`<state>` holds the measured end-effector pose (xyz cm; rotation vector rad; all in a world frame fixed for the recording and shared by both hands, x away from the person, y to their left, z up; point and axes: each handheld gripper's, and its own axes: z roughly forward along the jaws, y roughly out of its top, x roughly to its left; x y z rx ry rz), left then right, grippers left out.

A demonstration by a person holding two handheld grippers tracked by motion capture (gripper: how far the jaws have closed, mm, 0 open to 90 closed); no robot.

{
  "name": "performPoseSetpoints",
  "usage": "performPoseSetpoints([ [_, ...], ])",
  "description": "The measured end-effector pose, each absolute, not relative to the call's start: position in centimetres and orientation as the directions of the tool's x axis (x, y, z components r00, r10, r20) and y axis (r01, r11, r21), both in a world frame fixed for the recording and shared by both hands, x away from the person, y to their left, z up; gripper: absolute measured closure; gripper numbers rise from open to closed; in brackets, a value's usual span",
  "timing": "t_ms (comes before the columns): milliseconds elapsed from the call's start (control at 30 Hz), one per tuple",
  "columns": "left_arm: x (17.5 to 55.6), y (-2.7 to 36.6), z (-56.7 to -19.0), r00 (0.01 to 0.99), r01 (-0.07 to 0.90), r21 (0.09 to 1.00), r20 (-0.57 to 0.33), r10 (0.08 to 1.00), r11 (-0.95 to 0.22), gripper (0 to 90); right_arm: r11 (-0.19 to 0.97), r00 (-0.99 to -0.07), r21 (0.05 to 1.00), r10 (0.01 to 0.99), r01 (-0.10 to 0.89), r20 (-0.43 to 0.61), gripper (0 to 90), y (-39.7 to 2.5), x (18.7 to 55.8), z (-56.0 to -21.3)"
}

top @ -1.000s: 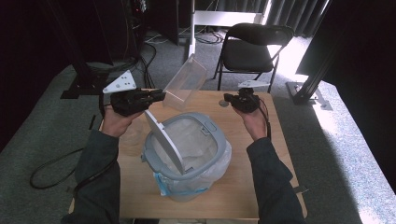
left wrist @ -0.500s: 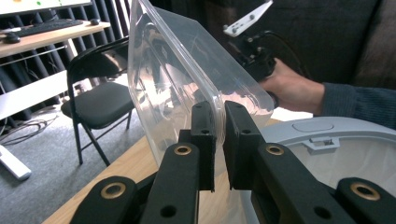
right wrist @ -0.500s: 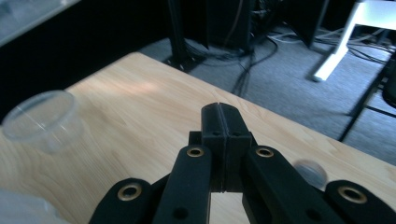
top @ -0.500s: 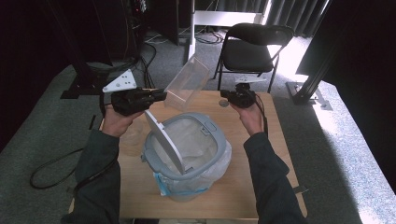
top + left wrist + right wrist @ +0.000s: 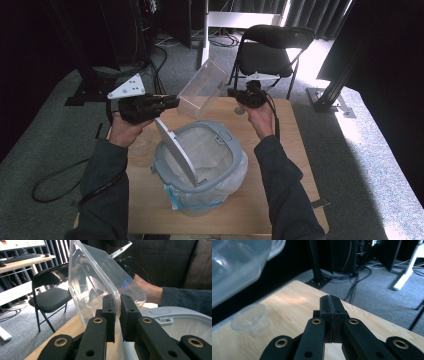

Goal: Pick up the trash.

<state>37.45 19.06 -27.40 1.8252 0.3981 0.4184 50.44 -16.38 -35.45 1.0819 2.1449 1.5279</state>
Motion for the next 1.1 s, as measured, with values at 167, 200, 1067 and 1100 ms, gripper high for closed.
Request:
performPoseSetpoints([
  [167, 37.5, 18.9, -27.4, 0.882, 0.063, 0.957, 0.080, 0.465, -0.283, 83.6, 0.118, -0.682, 0.907, 0.700, 0.405, 0.213, 89.9, -16.1, 50.6, -34.9],
  [200, 37.5, 19.0, -27.4, 0.886, 0.066, 0.959, 0.072, 0.459, -0.277, 83.6, 0.113, -0.682, 0.908, 0.698, 0.404, 0.216, 90.0, -16.0, 50.7, -34.8],
  [1067, 38.2, 18.4, -27.2, 0.903, 0.091, 0.961, 0.031, 0.429, -0.260, 83.5, 0.097, -0.743, 0.934, 0.637, 0.345, 0.208, 89.7, -15.9, 49.8, -32.5],
  [1100, 38.2, 18.3, -27.1, 0.903, 0.094, 0.961, 0.027, 0.428, -0.259, 83.5, 0.097, -0.743, 0.934, 0.636, 0.344, 0.208, 89.6, -16.0, 49.8, -32.5],
])
